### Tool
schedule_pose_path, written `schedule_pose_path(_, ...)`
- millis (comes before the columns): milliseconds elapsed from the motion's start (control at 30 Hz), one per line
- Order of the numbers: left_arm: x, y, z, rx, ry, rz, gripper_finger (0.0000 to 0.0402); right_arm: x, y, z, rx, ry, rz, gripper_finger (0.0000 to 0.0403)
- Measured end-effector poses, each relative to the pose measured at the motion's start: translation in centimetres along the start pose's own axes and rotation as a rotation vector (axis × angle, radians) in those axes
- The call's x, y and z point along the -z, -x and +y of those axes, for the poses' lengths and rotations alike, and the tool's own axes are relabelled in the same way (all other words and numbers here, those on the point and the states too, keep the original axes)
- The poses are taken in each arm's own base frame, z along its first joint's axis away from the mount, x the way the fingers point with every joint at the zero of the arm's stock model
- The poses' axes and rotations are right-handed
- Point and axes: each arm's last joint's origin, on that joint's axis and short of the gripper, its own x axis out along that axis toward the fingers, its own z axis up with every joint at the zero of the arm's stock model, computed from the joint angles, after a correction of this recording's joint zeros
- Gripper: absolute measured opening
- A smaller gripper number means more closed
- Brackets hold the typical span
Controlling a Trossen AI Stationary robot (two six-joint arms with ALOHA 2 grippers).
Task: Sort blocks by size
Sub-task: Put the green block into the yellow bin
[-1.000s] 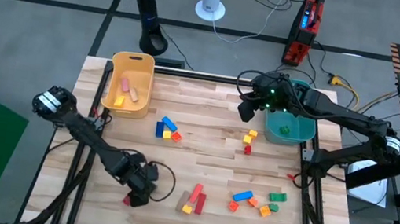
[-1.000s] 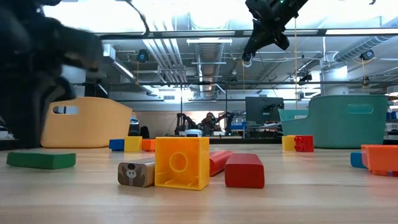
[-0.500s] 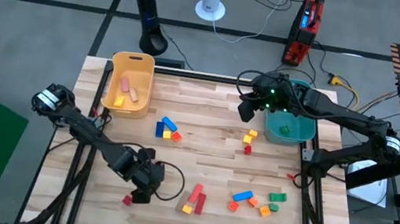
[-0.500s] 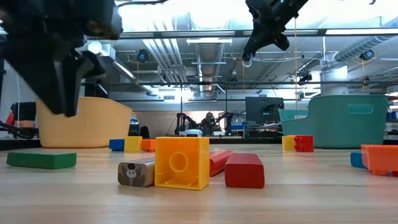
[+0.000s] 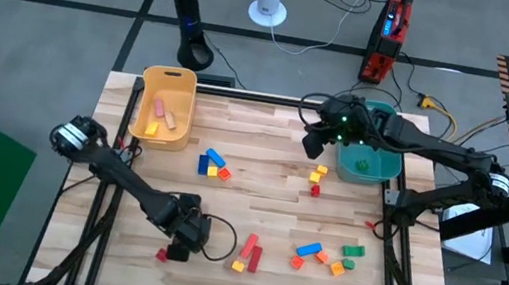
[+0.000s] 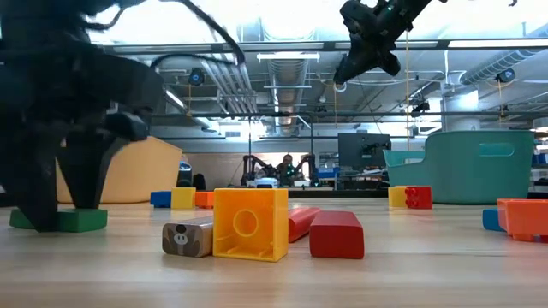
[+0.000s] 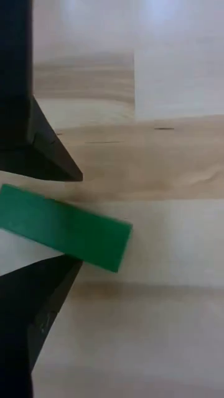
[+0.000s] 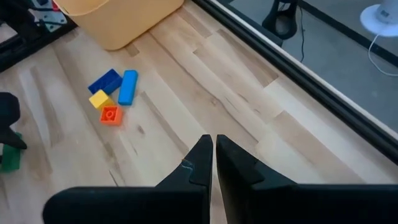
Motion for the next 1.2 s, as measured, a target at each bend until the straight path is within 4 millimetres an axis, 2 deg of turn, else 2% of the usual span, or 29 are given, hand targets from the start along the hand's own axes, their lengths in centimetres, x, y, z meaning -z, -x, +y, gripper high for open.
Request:
schedule_pose_path(200, -0.1, -1.2, -0.3, 0.012, -0.005, 0.029, 0.0163, 0.4, -0.3, -0.1, 0.005, -0.001, 0.017, 0.0013)
schedule_pose_path(400, -0.2, -1.0, -0.3, 0.021, 0.021, 0.019, 0.0083, 0.5, -0.4, -0.1, 0.005, 0.001, 0.019, 0.0013)
schedule_pose_path(500, -0.2, -0.5, -0.2, 0.032, 0.075, 0.005, 0.0084, 0.5, -0.4, -0.1, 0.006, 0.009, 0.019, 0.0013)
schedule_pose_path(567, -0.2, 0.3, 0.0, 0.045, 0.133, -0.008, 0.0084, 0.5, -0.4, -0.1, 0.006, 0.013, 0.019, 0.0013)
schedule_pose_path(633, -0.2, 1.9, 0.3, 0.051, 0.190, -0.012, 0.0084, 0.5, -0.4, -0.1, 0.006, 0.014, 0.019, 0.0013)
schedule_pose_path(767, -1.1, 7.5, 1.5, 0.064, 0.318, -0.138, 0.0084, 0.4, -0.4, -0.1, 0.004, 0.014, 0.010, 0.0013)
schedule_pose_path(867, -1.5, 11.8, 4.4, 0.034, 0.473, -0.219, 0.0084, 0.2, -0.4, -0.1, -0.001, 0.011, -0.010, 0.0013)
schedule_pose_path(933, -0.8, 14.1, 7.4, -0.071, 0.611, -0.206, 0.0084, 0.0, -0.4, 0.0, -0.008, 0.011, -0.035, 0.0013)
schedule_pose_path(1033, 0.9, 16.7, 12.5, -0.260, 0.812, -0.149, 0.0084, -0.5, -0.3, 0.1, -0.023, 0.010, -0.084, 0.0013)
schedule_pose_path(1100, 2.1, 18.2, 16.2, -0.314, 0.966, -0.153, 0.0084, -0.8, -0.3, 0.2, -0.032, 0.008, -0.114, 0.0013)
schedule_pose_path(1200, 3.8, 19.6, 21.5, -0.368, 1.123, -0.197, 0.0084, -1.0, -0.3, 0.3, -0.040, 0.000, -0.140, 0.0013)
